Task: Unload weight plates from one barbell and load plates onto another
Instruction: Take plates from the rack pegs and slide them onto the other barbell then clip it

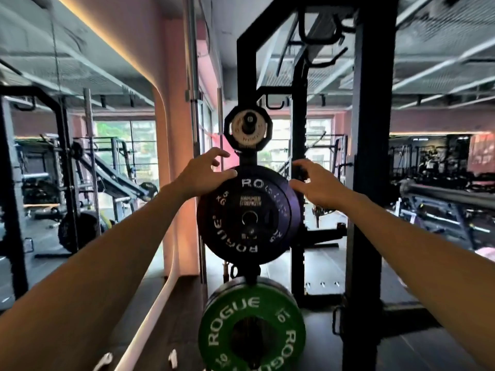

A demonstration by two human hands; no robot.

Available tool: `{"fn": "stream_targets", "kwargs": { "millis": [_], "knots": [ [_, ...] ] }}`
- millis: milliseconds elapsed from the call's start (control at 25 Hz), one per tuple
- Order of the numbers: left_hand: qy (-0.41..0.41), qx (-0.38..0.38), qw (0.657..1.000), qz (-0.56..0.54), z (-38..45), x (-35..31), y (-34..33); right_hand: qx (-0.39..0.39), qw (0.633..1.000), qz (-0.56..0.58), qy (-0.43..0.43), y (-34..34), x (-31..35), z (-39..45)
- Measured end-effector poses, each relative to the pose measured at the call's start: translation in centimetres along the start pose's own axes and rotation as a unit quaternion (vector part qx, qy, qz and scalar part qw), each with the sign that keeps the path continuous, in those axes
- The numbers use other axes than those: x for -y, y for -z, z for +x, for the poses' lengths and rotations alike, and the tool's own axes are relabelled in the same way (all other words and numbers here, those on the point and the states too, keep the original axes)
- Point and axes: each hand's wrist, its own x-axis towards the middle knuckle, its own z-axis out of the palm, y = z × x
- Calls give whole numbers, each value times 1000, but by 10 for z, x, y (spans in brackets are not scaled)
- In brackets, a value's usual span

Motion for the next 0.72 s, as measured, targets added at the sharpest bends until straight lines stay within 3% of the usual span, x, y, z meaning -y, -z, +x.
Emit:
{"fn": "stream_targets", "kwargs": {
  "millis": [360, 720],
  "knots": [
    [-24, -75, 997, 11, 52, -53, 27, -37, 998, -12, 42, 67, 12, 53],
    [-10, -85, 996, 35, 123, -16, 0, -52, 998, -5, 22, 48, -20, 133]
  ]
}}
